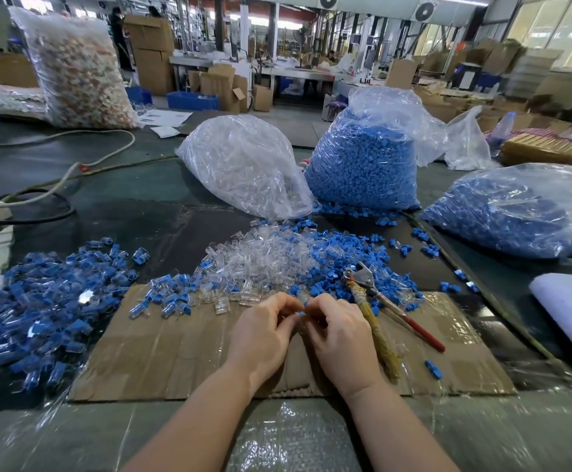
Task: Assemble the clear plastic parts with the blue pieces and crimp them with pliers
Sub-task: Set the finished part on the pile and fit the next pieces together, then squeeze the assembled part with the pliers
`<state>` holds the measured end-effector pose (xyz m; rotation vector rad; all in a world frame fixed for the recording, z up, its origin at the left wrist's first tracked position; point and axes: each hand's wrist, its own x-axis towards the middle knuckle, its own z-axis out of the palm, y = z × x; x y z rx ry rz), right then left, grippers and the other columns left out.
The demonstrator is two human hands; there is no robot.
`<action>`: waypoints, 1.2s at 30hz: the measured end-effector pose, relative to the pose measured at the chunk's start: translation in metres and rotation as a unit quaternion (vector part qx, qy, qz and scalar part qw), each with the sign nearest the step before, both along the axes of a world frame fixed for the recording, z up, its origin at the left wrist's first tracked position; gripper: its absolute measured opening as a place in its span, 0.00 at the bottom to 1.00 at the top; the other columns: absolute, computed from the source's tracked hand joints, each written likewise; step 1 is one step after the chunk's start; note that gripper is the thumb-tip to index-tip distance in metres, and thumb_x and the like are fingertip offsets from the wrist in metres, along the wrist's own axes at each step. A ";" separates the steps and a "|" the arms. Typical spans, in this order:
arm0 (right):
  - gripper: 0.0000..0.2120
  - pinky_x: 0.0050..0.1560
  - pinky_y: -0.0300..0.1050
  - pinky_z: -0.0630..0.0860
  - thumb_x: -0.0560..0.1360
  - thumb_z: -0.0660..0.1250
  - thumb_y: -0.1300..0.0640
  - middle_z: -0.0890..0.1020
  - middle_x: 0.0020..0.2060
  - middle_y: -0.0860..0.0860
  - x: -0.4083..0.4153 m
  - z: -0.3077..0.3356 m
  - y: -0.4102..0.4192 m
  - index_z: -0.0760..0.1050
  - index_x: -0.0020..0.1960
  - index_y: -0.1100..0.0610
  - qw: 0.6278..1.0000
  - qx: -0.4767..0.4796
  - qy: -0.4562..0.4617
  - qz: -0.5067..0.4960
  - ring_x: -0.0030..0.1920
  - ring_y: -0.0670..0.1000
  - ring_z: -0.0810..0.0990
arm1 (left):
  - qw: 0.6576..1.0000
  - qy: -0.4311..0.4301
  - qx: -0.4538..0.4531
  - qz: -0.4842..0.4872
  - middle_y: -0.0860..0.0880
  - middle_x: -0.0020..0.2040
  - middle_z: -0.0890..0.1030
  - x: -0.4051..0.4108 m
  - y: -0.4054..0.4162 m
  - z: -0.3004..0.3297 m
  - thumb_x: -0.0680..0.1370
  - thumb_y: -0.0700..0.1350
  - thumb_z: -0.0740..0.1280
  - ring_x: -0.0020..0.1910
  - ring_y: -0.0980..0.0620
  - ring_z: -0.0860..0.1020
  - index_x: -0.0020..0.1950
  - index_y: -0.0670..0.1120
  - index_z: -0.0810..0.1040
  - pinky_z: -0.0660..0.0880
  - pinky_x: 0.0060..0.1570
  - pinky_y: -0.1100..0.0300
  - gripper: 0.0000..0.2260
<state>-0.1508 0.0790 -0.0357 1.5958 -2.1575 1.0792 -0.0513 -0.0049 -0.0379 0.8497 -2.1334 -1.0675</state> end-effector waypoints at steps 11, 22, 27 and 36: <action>0.11 0.50 0.45 0.75 0.69 0.72 0.62 0.80 0.42 0.50 -0.003 0.002 0.000 0.81 0.51 0.56 0.999 0.010 -0.020 0.039 0.45 0.52 0.78 | 0.997 0.049 0.050 0.018 0.56 0.35 0.79 0.000 -0.005 -0.001 0.76 0.36 0.65 0.36 0.62 0.76 0.44 0.56 0.77 0.72 0.39 0.70 0.13; 0.09 0.47 0.43 0.75 0.69 0.74 0.60 0.79 0.41 0.49 -0.003 0.001 0.000 0.81 0.49 0.55 0.999 0.005 -0.011 0.035 0.44 0.51 0.77 | 0.998 0.048 0.041 0.013 0.54 0.35 0.79 0.002 -0.003 0.003 0.76 0.36 0.65 0.33 0.63 0.75 0.45 0.52 0.78 0.71 0.34 0.71 0.10; 0.08 0.46 0.44 0.75 0.70 0.74 0.59 0.79 0.40 0.49 -0.003 0.001 0.000 0.81 0.49 0.55 0.999 0.007 -0.011 0.041 0.43 0.51 0.77 | 0.998 0.049 0.047 0.019 0.53 0.35 0.80 0.001 -0.003 0.003 0.75 0.39 0.68 0.35 0.59 0.76 0.44 0.51 0.79 0.74 0.36 0.68 0.07; 0.13 0.57 0.50 0.71 0.71 0.71 0.60 0.79 0.49 0.51 -0.008 0.006 0.002 0.78 0.56 0.57 0.996 0.007 -0.010 -0.089 0.52 0.53 0.76 | 0.993 0.078 0.081 0.042 0.50 0.37 0.79 -0.001 -0.007 0.003 0.75 0.37 0.68 0.35 0.59 0.75 0.42 0.49 0.77 0.71 0.35 0.72 0.07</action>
